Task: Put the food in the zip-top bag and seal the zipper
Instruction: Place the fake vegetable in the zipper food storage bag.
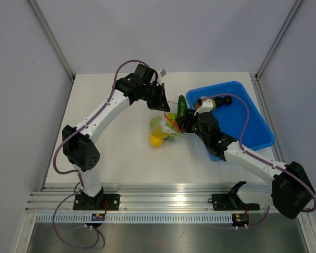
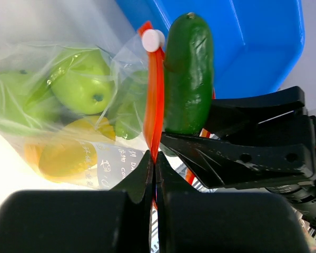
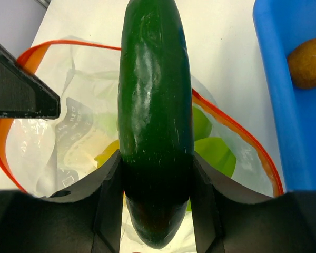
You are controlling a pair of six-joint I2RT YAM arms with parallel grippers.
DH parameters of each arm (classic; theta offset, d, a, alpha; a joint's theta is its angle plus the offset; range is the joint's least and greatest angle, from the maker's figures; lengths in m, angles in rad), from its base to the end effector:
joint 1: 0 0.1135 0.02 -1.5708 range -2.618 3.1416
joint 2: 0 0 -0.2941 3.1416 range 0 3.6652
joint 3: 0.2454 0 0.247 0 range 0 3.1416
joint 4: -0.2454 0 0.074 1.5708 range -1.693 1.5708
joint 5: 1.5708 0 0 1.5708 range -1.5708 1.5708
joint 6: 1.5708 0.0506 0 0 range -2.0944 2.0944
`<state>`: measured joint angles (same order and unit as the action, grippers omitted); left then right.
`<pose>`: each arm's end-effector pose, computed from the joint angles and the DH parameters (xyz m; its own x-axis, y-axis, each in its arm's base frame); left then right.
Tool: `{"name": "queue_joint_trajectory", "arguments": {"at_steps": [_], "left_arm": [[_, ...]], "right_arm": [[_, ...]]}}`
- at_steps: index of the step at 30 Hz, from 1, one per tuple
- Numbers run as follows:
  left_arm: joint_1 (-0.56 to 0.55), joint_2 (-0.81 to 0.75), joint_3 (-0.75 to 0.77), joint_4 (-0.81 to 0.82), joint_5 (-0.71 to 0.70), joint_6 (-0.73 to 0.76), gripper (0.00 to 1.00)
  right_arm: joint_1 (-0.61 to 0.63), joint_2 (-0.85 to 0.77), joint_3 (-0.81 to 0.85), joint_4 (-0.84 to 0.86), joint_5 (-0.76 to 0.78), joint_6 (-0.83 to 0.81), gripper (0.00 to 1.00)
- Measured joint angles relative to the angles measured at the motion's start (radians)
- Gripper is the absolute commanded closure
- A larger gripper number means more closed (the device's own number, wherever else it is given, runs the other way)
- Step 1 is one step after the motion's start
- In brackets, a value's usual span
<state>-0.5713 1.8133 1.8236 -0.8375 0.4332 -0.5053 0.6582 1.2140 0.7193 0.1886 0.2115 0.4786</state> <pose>0.3341 -0.2400 0.3732 -0.8951 0.0531 -0.4428 0.3389 0.7263 -0.5980 0.2236 0.1594 0.2909 -0.4141 0.2490 -0.8755 -0.2805 0.8801 0.3830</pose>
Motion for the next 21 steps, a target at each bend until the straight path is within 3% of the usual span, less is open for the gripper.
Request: {"name": "queue_joint_trajectory", "arguments": {"at_steps": [21], "left_arm": [[0.0, 0.0, -0.013, -0.003, 0.009, -0.001, 1.0]], "right_arm": [[0.023, -0.063, -0.031, -0.042, -0.187, -0.074, 0.82]]}}
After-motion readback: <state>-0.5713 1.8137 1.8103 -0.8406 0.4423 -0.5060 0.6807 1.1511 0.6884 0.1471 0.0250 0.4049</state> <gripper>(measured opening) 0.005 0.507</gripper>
